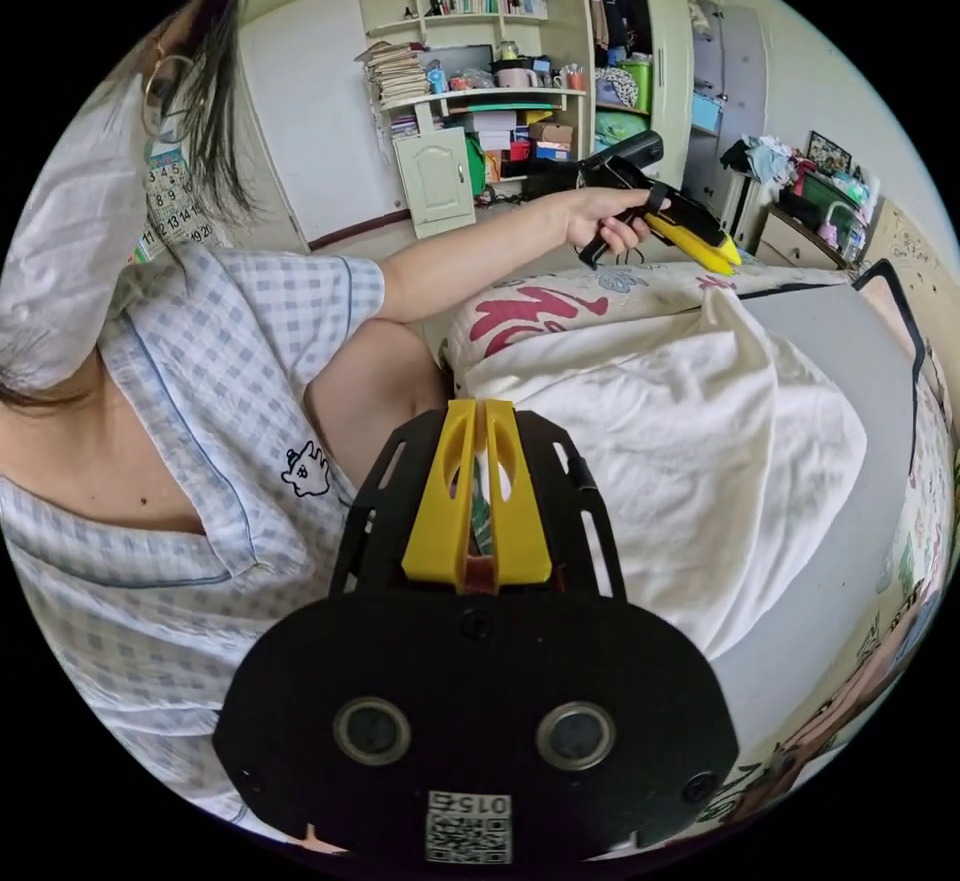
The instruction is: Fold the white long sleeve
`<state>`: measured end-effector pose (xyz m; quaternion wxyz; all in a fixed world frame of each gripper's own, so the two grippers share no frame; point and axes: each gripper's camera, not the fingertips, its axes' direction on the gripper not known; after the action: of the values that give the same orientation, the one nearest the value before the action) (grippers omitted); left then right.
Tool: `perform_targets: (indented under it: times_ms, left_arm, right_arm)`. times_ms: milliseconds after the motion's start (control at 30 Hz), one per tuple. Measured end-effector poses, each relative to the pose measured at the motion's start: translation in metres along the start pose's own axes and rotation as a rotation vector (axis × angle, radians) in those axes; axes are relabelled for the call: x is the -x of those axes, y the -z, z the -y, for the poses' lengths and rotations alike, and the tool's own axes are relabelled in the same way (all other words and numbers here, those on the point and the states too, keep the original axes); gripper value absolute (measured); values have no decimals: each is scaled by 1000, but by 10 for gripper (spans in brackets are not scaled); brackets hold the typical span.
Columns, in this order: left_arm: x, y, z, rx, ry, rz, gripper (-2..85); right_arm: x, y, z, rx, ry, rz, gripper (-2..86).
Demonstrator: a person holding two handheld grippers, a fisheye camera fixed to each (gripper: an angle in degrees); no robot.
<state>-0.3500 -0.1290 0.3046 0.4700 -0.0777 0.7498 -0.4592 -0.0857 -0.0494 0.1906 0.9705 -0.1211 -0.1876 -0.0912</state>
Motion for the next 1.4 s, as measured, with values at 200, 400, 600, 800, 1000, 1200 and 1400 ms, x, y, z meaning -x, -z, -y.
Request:
perform_targets:
  times_ms: [200, 400, 600, 800, 1000, 1200, 1400]
  left_arm:
    - [7, -26, -5, 57, -1, -36, 65]
    - [2, -23, -5, -114, -23, 90, -5]
    - [8, -21, -12, -231, -16, 157, -9]
    - [36, -55, -23, -128, 34, 283, -9]
    - [41, -70, -36, -105, 36, 289, -8]
    - [38, -74, -58, -99, 21, 267, -5]
    - [6, -50, -95, -126, -28, 287, 4]
  right_arm:
    - [3, 9, -5, -18, 18, -19, 2]
    - [8, 10, -1, -45, 56, 50, 3]
    - [18, -7, 21, -22, 92, 13, 4]
    - [10, -66, 41, 199, 91, -3, 4]
    - [22, -55, 42, 178, 61, -43, 8]
    - [56, -20, 15, 126, 166, -272, 26]
    - [48, 14, 0, 20, 170, 48, 54]
